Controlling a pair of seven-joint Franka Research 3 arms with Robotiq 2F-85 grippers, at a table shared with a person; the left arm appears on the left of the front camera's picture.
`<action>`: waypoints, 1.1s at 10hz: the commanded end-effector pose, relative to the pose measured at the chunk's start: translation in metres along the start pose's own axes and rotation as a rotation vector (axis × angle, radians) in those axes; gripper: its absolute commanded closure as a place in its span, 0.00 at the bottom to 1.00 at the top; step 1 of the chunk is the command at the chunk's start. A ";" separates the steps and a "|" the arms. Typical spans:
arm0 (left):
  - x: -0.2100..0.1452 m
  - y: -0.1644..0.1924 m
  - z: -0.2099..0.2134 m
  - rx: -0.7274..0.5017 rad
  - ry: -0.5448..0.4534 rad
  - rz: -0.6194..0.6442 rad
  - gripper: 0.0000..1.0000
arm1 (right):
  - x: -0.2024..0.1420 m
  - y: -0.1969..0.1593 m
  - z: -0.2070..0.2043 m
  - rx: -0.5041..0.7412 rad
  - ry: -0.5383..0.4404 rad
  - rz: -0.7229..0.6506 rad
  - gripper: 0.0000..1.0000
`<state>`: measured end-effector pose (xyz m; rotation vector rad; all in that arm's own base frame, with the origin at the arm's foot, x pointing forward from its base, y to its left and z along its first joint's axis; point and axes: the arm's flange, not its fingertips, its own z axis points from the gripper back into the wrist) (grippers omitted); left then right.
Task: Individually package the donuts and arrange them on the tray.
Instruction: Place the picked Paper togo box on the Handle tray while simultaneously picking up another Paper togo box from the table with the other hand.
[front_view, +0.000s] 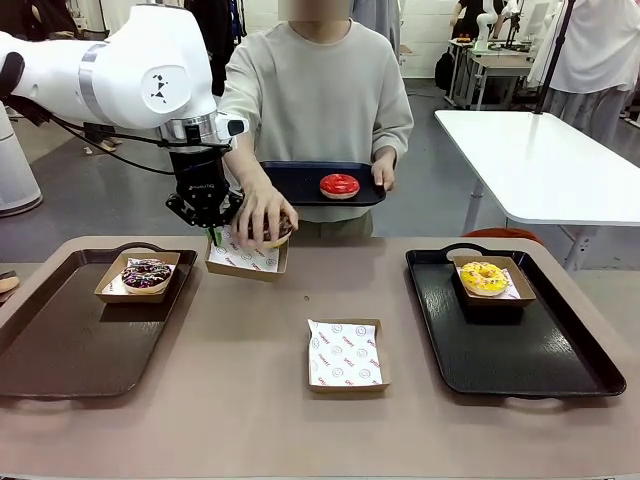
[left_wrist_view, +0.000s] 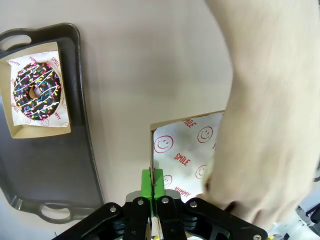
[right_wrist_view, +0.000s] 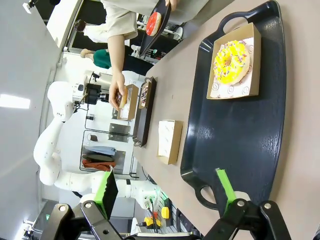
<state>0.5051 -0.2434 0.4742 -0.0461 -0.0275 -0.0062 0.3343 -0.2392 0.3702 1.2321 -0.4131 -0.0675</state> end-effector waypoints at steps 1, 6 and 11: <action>-0.003 0.002 0.002 0.003 -0.004 0.001 1.00 | -0.002 0.002 0.002 0.001 -0.008 0.004 0.00; -0.003 0.002 0.002 0.003 -0.004 0.001 1.00 | -0.002 0.002 0.002 0.001 -0.008 0.004 0.00; -0.003 0.002 0.002 0.003 -0.004 0.001 1.00 | -0.002 0.002 0.002 0.001 -0.008 0.004 0.00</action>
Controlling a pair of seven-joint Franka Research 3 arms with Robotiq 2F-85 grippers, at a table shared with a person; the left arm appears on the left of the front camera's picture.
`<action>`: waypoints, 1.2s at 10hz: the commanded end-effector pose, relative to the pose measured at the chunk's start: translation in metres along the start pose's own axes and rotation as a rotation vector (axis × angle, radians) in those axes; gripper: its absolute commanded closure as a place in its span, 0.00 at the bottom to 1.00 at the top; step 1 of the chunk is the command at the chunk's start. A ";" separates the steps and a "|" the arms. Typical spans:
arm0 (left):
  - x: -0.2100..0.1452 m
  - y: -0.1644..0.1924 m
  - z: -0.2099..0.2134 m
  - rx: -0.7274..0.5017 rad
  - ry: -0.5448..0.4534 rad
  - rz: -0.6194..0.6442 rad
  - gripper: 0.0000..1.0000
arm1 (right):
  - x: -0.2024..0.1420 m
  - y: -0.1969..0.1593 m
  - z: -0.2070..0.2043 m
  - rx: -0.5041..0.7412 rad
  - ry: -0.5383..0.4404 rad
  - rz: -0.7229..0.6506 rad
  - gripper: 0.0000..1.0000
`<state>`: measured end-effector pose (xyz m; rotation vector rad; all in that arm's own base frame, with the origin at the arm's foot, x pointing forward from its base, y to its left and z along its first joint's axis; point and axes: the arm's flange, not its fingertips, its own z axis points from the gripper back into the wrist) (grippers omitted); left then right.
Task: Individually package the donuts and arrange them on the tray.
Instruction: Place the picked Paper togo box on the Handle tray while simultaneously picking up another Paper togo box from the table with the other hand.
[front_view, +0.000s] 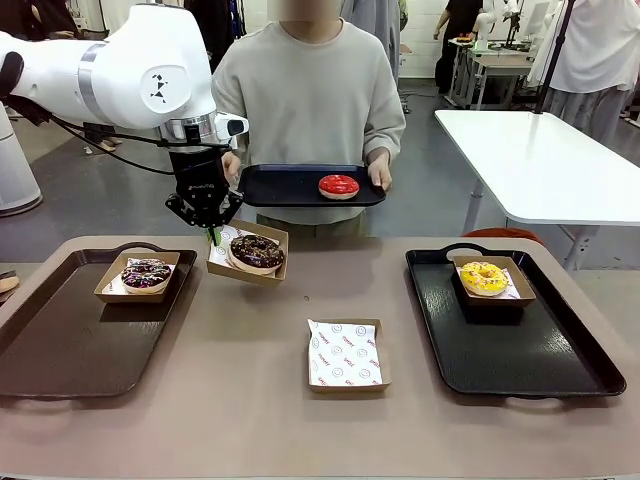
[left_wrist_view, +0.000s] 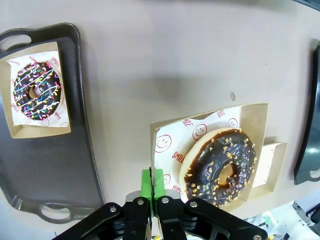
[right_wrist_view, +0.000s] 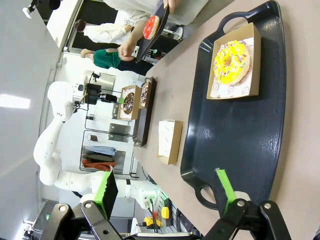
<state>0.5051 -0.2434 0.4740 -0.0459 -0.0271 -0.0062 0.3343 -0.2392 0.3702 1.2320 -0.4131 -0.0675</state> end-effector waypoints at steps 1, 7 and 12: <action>-0.003 0.002 0.002 0.002 -0.004 0.001 1.00 | -0.002 0.002 0.002 0.001 -0.008 0.004 0.00; -0.003 0.002 0.002 0.002 -0.004 0.001 1.00 | -0.002 0.002 0.002 0.001 -0.008 0.004 0.00; -0.022 0.024 0.035 0.027 -0.011 -0.092 0.99 | 0.011 0.049 -0.044 -0.050 0.136 0.068 0.00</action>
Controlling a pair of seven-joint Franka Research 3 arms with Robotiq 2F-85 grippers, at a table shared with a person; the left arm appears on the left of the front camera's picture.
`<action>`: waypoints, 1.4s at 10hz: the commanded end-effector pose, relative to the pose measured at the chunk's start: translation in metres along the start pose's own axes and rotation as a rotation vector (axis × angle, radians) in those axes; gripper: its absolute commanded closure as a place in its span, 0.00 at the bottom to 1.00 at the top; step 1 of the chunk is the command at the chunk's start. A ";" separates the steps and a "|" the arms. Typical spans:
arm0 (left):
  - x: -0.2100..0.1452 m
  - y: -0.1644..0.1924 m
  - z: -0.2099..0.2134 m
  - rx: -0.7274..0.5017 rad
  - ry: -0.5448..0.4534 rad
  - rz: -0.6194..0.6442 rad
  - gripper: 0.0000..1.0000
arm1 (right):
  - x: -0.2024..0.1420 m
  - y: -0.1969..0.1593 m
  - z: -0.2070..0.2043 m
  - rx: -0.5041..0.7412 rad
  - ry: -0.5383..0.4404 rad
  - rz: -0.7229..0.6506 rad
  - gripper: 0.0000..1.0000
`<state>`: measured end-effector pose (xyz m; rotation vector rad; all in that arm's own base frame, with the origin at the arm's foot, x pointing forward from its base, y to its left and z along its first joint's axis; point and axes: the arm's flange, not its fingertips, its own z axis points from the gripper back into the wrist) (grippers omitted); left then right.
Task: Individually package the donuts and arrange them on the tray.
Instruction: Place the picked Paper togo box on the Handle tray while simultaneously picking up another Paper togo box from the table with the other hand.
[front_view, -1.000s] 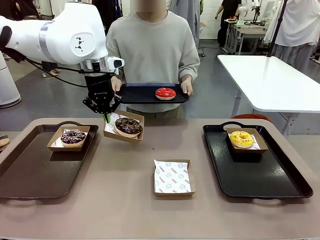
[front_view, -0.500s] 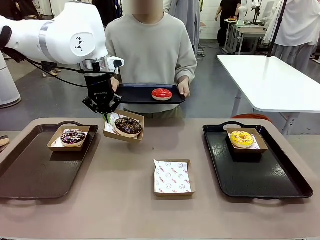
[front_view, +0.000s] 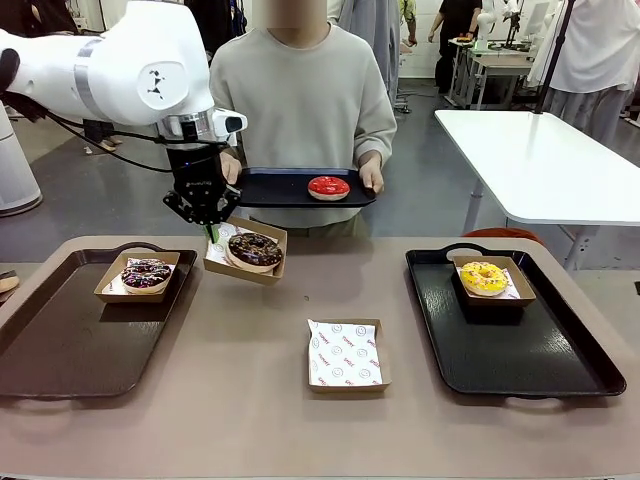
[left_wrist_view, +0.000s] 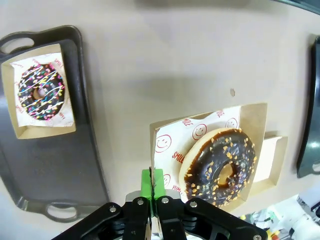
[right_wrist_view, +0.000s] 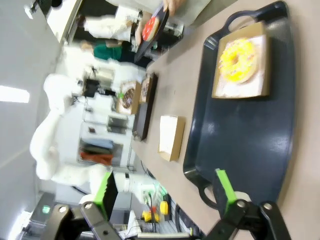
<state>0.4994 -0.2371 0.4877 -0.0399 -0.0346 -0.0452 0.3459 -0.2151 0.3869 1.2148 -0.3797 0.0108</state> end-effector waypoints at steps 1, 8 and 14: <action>-0.030 0.039 0.040 0.001 -0.010 -0.062 0.99 | 0.015 0.051 -0.045 -0.081 0.134 0.041 0.00; -0.104 0.187 0.040 -0.044 0.002 0.017 0.99 | 0.030 0.176 -0.246 -0.452 0.465 0.119 0.00; -0.135 0.242 0.003 0.018 -0.009 0.056 0.99 | -0.028 0.150 -0.379 -0.637 0.587 0.154 0.00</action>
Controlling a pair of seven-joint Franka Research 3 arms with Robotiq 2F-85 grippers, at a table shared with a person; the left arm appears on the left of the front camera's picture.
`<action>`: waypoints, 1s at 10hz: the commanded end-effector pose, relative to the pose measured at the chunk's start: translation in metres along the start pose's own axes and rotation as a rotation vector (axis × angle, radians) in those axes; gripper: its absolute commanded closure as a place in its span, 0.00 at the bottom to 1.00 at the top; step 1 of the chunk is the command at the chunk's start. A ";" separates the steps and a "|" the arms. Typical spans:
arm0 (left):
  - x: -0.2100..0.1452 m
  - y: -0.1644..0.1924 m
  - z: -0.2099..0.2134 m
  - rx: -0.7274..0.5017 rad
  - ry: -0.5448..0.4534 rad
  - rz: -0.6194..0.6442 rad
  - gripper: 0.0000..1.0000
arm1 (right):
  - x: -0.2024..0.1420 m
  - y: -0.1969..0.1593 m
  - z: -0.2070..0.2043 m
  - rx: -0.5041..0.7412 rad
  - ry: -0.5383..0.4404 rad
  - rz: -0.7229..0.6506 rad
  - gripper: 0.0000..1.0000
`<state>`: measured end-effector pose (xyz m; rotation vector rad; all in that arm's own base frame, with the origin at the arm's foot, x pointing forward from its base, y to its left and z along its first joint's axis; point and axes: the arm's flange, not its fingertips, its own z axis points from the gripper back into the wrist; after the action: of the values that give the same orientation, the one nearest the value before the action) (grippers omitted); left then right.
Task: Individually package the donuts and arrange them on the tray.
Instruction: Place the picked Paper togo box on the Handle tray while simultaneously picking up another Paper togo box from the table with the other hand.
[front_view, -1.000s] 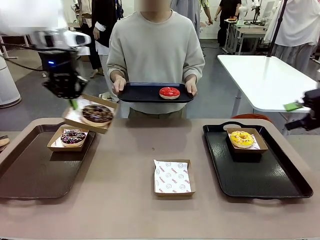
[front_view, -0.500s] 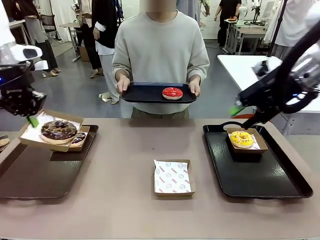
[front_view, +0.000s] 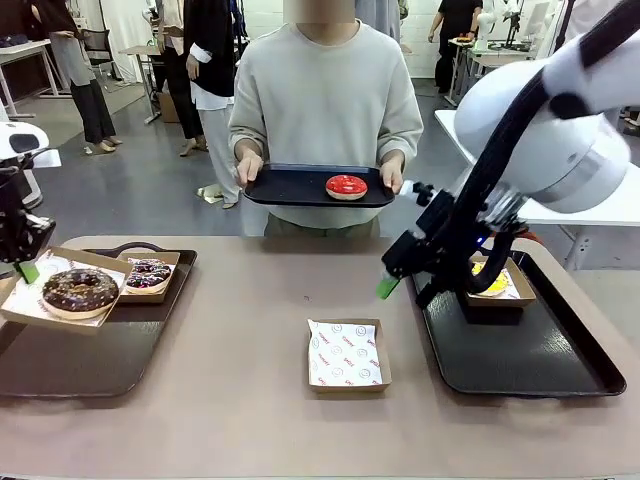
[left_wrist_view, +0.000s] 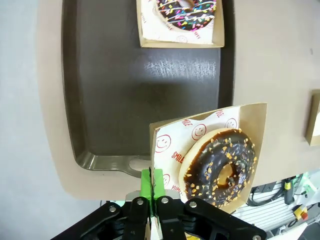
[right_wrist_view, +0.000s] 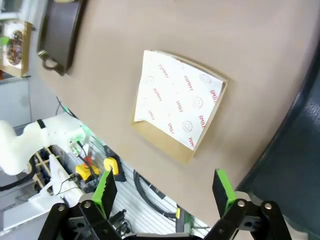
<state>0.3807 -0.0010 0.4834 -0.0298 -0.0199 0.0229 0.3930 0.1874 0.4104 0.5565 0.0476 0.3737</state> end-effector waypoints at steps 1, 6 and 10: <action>-0.005 0.016 -0.011 -0.006 -0.022 0.003 0.99 | 0.002 -0.001 -0.016 -0.049 0.013 -0.026 0.00; -0.002 0.007 -0.006 -0.005 0.000 0.013 0.99 | 0.001 -0.006 -0.021 -0.013 0.027 -0.012 0.00; -0.002 0.007 -0.006 -0.005 0.000 0.013 0.99 | 0.001 -0.006 -0.021 -0.013 0.027 -0.012 0.00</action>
<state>0.3786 0.0067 0.4735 -0.0374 -0.0223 0.0358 0.3925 0.1934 0.3906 0.5463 0.0783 0.3703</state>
